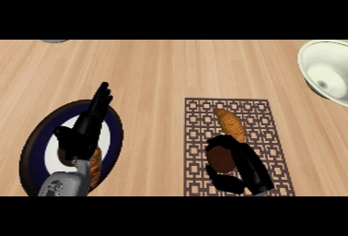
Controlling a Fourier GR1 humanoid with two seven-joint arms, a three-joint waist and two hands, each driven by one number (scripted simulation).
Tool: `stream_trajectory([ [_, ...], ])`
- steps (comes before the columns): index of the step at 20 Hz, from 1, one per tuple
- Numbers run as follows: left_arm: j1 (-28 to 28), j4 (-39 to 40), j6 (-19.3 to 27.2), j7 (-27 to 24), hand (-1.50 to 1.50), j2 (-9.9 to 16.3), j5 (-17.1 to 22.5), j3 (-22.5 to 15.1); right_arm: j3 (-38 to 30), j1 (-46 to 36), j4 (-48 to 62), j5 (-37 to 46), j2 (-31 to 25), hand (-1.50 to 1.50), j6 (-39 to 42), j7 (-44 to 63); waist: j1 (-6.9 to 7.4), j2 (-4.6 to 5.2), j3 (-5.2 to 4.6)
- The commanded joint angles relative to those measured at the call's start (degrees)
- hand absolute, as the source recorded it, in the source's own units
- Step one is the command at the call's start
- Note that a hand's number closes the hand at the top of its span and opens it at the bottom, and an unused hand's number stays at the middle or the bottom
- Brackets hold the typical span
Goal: Pick the cupcake from the placemat and place it in the bowl
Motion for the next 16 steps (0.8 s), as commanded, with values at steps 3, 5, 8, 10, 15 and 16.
stream_trajectory([
  [3,-1.0,-5.5,-3.1,6.1,0.00,2.8,2.8,2.5,3.7,-0.5,2.7,2.1,4.7,1.50,0.1,1.4,0.38,0.63,0.56],
  [5,-0.7,-1.2,-2.2,1.1,0.00,1.7,1.7,3.0,-1.1,3.8,-3.3,-5.1,-2.0,1.50,5.0,-5.0,-0.02,0.65,0.55],
  [8,0.0,-2.1,-0.9,2.9,0.00,0.1,0.0,0.6,-12.7,-0.7,-5.6,-15.6,-10.7,1.50,14.3,-8.1,-0.13,0.65,0.56],
  [10,-1.3,0.3,0.8,1.7,0.00,-0.9,-1.1,0.8,-19.2,-3.0,-3.2,-21.6,-14.9,1.50,18.8,-12.0,-0.37,0.78,0.57],
  [15,2.9,-5.1,-1.8,2.3,0.00,0.7,0.5,0.7,-24.8,0.7,-9.7,-27.6,-15.8,1.50,19.7,-20.1,-0.24,0.49,0.57],
  [16,1.5,-2.1,-0.7,0.8,0.00,0.1,-0.6,0.9,-27.5,0.3,-11.7,-29.7,-16.8,1.50,20.0,-20.2,-0.69,0.53,0.55],
])
